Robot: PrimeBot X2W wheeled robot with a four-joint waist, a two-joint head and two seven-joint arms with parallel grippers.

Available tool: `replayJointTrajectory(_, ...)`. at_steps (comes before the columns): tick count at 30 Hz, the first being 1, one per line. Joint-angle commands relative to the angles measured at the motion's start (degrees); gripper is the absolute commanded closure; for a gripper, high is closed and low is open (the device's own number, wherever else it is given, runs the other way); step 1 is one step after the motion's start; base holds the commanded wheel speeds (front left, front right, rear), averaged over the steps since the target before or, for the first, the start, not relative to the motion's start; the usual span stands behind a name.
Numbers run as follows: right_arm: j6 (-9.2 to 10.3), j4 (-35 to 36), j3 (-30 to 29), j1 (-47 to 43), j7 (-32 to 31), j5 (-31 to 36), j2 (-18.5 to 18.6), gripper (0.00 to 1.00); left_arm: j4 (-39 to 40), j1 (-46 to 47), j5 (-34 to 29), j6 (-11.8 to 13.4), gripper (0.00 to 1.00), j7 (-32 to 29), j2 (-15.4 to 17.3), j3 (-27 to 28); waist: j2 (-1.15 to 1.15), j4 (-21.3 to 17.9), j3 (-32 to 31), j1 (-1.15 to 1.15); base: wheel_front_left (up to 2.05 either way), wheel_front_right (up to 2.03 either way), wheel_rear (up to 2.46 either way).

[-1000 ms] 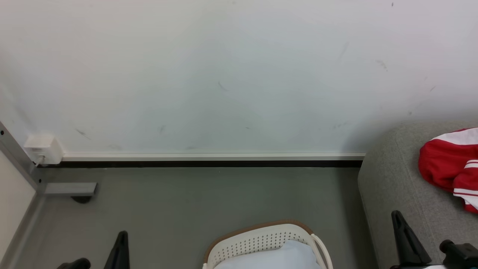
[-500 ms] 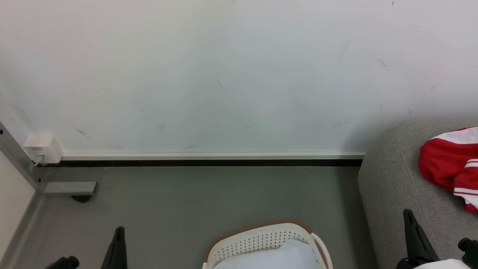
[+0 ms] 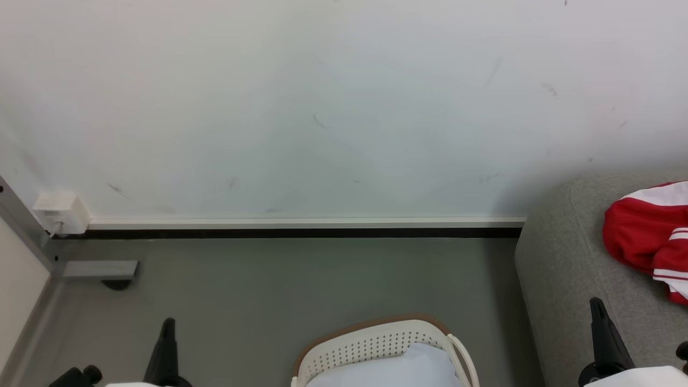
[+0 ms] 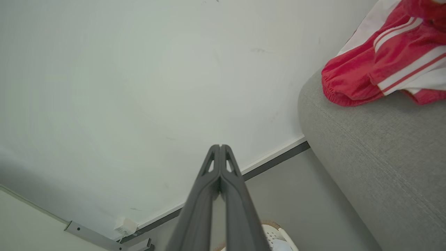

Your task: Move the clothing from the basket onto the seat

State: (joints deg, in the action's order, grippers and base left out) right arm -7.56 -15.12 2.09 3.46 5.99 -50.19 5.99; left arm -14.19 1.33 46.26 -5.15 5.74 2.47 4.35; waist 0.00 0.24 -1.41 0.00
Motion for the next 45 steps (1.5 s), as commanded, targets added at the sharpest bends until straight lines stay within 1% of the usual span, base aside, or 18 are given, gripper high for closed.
replayJointTrajectory(1, 0.04, 0.7, -0.47, 1.67, -0.34, -1.54, 0.24, 1.0, 0.89, 1.44, 1.84, 0.08, 1.0, -0.33, 0.39, 0.28, 0.0, 0.0, 0.01, 0.0, 0.0, 0.0, 0.0)
replayJointTrajectory(20, 0.06, 0.69, -2.51, 2.36, -3.62, -13.74, -0.43, 1.0, 1.65, 2.54, 14.83, 0.25, 1.0, -3.8, 0.46, 0.87, 0.0, -0.06, 0.3, 0.0, 0.0, 0.0, 0.0)
replayJointTrajectory(45, 0.09, 0.64, -4.58, 3.05, -7.06, -26.95, -1.04, 1.0, 2.37, 3.68, 28.63, 0.34, 1.0, -7.62, 0.55, 1.59, 0.0, -0.13, 0.67, 0.0, 0.0, 0.0, 0.0)
